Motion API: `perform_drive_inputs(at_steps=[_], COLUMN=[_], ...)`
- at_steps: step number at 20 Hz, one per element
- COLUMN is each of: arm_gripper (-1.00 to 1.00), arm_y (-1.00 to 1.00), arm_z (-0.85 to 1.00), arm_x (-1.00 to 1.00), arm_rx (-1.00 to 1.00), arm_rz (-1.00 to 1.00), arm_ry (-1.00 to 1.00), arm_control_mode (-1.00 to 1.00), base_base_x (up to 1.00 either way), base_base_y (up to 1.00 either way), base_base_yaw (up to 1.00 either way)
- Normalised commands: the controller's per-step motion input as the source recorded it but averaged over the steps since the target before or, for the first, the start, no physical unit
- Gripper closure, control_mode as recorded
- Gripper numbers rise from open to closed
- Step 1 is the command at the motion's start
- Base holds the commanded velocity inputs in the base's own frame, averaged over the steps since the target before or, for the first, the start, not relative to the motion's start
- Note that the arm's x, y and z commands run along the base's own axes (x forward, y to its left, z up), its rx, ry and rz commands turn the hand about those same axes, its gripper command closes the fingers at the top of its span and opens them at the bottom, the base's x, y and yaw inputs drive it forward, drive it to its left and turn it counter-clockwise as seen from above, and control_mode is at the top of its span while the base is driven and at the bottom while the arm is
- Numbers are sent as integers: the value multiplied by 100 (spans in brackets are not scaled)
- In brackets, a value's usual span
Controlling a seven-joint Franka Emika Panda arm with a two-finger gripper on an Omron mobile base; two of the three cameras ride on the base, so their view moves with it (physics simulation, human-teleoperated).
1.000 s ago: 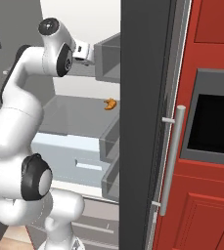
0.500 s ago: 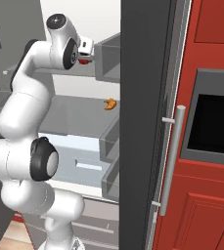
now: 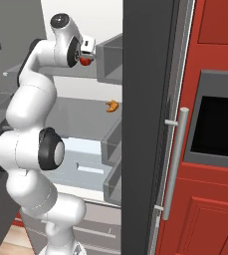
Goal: Pick up the banana and apple from the fridge and place one fruit on each plate on the dining counter.
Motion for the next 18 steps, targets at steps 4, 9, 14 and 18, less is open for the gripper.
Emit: perform_drive_inputs(at_steps=[4,9,14,18], arm_gripper=[-100,-100,-100,-100], arm_y=[4,0,0,0], arm_z=[0,0,-7,-21], arm_x=[37,22,10,2], arm_rx=[0,0,0,0], arm_rz=[0,0,0,0], arm_ry=[0,2,8,14], arm_control_mode=[-100,-100,-100,-100], base_base_x=[0,0,0,0], base_base_y=[0,0,0,0], base_base_yaw=[0,0,0,0])
